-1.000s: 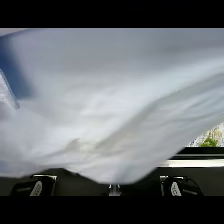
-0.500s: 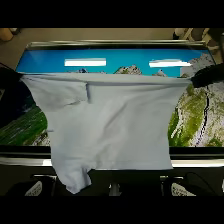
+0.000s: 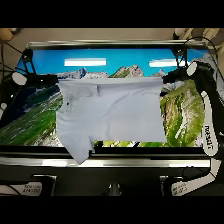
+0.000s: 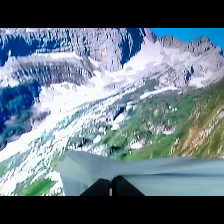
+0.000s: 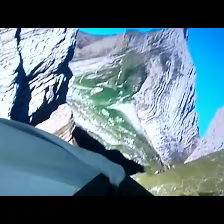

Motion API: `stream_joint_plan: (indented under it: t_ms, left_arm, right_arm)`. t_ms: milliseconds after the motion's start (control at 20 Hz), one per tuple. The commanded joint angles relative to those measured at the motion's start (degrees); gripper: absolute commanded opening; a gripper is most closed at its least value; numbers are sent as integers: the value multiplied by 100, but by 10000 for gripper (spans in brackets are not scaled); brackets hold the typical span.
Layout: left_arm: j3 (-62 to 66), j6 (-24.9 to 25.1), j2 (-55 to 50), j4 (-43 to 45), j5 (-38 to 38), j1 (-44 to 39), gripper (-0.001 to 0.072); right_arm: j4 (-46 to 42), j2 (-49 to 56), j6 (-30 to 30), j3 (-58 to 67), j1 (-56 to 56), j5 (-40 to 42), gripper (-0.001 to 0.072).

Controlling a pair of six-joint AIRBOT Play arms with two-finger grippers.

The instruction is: Fold the shirts.

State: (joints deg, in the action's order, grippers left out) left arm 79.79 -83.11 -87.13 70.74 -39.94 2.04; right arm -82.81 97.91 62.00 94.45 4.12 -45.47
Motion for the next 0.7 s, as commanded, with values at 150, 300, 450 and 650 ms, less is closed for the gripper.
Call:
stream_joint_plan:
  t_ms: [150,300,450,650]
  left_arm:
    - [813,-352,-964,-15,411,-114,26]
    - [817,-387,-931,61,-68,-105,26]
    - [817,-389,-831,323,-299,-107,26]
    - [817,-389,-826,323,-422,-107,27]
  right_arm:
    - [-52,280,146,-2,-28,743,18]
    - [7,308,142,-4,-28,293,18]
    - [-15,256,142,0,-28,164,18]
    - [-13,258,142,0,-28,37,18]
